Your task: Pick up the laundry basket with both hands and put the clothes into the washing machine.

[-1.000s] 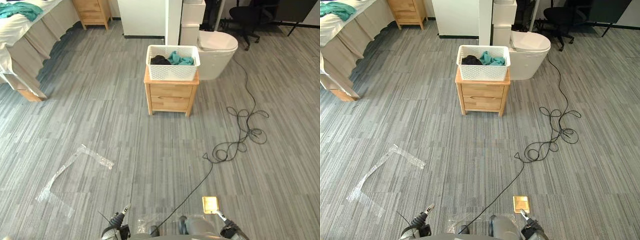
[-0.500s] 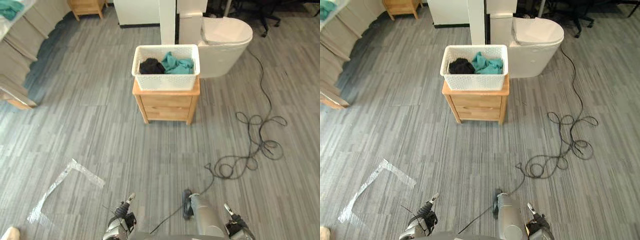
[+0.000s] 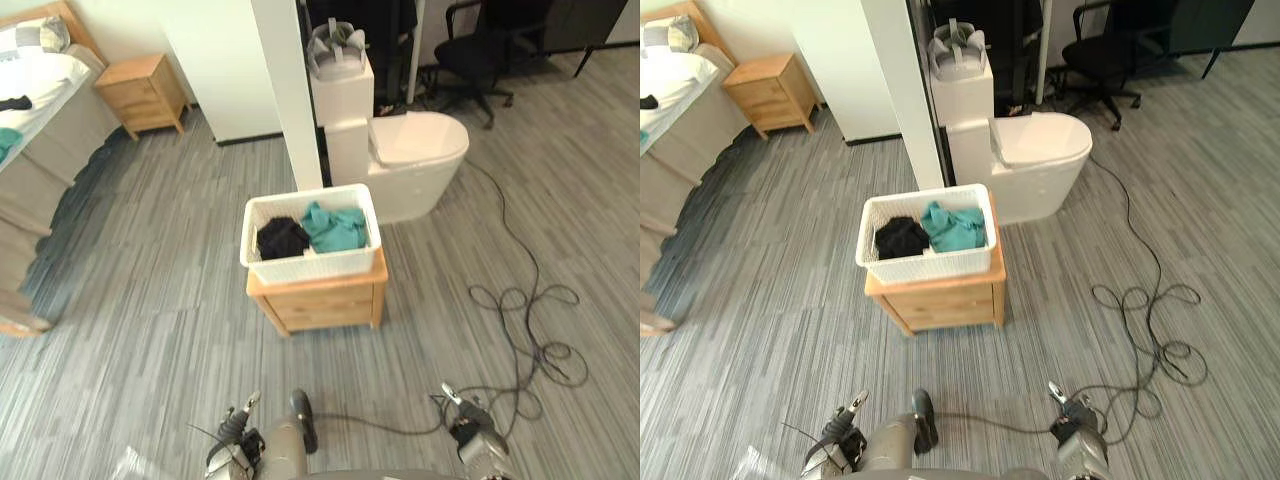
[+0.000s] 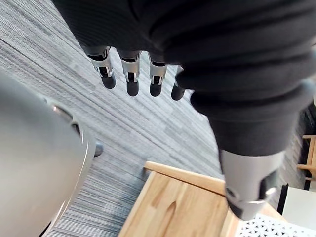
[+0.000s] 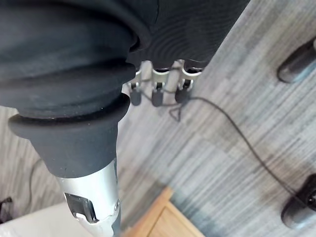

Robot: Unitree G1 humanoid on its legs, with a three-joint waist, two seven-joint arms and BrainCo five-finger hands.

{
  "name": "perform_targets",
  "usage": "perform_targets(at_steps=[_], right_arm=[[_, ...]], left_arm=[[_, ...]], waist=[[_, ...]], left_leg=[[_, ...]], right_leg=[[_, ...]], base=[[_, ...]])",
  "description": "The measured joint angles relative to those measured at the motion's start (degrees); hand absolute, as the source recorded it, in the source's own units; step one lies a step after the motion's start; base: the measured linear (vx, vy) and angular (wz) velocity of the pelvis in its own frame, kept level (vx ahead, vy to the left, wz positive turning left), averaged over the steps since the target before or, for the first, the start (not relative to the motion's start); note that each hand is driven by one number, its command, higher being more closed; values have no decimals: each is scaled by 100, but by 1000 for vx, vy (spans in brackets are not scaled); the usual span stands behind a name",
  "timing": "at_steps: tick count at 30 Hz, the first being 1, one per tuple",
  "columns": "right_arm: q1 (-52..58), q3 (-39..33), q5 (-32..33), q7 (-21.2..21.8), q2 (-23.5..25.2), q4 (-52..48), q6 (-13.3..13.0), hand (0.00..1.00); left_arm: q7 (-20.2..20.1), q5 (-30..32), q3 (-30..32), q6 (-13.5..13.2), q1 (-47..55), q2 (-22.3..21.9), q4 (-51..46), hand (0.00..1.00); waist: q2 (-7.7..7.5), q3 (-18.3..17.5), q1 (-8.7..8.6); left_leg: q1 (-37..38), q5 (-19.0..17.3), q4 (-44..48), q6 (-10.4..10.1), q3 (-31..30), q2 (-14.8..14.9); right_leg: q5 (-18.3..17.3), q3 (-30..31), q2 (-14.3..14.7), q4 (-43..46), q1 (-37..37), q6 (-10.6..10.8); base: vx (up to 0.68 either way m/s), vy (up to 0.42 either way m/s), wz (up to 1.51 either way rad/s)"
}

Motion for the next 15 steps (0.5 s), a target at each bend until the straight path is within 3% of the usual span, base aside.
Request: perform_targets(at_steps=[1,2,3,6,7,9,10,11,12,13,15], right_arm=[[24,0,-3,9,59,4,1,0],[81,3,-5,24,124,10,0,0],[172,26,-4,46,237,34,3,0],[174,165,-4,50,390,114,40,0],[153,285,-3,55,398,100,41,0],[87,439,-4,47,391,90,40,0],[86,454,-5,44,389,84,40,0],[75,539,-24,35,387,81,43,0],[99,552,-65,30,387,76,39,0],[155,575,-133,6,371,73,6,0],[210,591,-161,-89,268,-53,-38,0]], left_arm=[[11,12,-11,9,22,93,28,0],[8,25,-71,18,7,209,151,0],[3,38,-220,26,-90,316,238,0],[-2,59,-534,107,-208,310,263,0],[2,55,-659,105,-242,276,250,0],[9,16,-753,92,-407,181,239,0],[16,10,-762,90,-447,161,238,0],[29,-8,-868,39,-442,168,205,0],[29,-8,-892,8,-423,170,186,0],[40,-7,-909,1,-434,154,210,0],[46,-7,-915,0,-354,-79,219,0]], waist=[[-143,-56,-14],[-329,-99,-79],[-422,-102,-92],[-329,-97,-74],[-266,-103,-76],[-95,-40,-83],[-107,-47,-83],[-221,-128,-82],[-311,-177,-88],[-484,-223,-117],[-264,-329,-99]], left_leg=[[118,-52,-62,81,115,-168],[313,-230,-132,184,161,-403],[507,-365,-159,269,126,-509],[1113,-391,-468,301,114,-502],[1314,-392,-639,300,152,-458],[1750,-440,-1017,220,188,-353],[1827,-478,-1062,158,185,-327],[1850,-538,-1080,63,199,-334],[1843,-587,-1089,-11,187,-365],[1948,-661,-1181,-122,110,-460],[2019,-600,-1280,-272,43,-204]], right_leg=[[40,101,-176,599,-240,60],[454,207,-357,1770,-752,226],[983,381,-410,2809,-1208,323],[1031,258,-483,3504,-1908,409],[1022,111,-563,3318,-2115,394],[1012,-307,-659,2012,-2315,423],[1028,-403,-649,1560,-2296,444],[1271,-412,-546,483,-2234,325],[1656,-422,-553,94,-2220,170],[1793,-506,-644,-83,-2173,288],[1721,-685,-437,-370,-2004,285]], base=[[606,398,-27],[573,354,19],[551,313,29],[465,221,4],[267,103,-14],[233,37,-2],[185,-88,10],[158,-127,12],[157,-194,29],[192,-249,28],[261,-280,17]])
